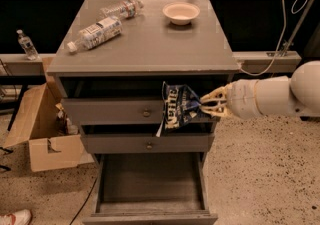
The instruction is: Pick blue chip bag from bottom drawer and place on counter
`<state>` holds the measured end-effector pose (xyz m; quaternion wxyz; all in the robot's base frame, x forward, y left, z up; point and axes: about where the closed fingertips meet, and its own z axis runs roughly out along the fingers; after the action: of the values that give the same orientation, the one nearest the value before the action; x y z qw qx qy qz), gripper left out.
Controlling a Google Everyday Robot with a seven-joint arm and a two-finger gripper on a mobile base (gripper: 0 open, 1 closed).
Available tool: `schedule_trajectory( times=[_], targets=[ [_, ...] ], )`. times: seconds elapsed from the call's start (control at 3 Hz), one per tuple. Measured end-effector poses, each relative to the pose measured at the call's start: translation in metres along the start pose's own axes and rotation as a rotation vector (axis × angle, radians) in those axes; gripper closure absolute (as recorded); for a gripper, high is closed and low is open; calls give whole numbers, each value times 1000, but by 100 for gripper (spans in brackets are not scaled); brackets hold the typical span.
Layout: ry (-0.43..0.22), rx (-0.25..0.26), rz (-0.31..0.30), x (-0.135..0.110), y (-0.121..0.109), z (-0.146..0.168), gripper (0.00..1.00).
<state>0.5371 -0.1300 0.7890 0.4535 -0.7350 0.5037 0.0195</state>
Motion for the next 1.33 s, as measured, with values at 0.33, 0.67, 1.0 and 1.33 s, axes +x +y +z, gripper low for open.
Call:
schedule_trajectory(
  times=[0.33,0.67,1.0,1.33],
  targets=[
    [-40,62,-28,-10,-50,-22,100],
    [-5,122,-32,-10,-121,-42,100],
    [42,167,40,5,-184,-31,100],
    [76,206,141,27,-235,-3,100]
  ],
)
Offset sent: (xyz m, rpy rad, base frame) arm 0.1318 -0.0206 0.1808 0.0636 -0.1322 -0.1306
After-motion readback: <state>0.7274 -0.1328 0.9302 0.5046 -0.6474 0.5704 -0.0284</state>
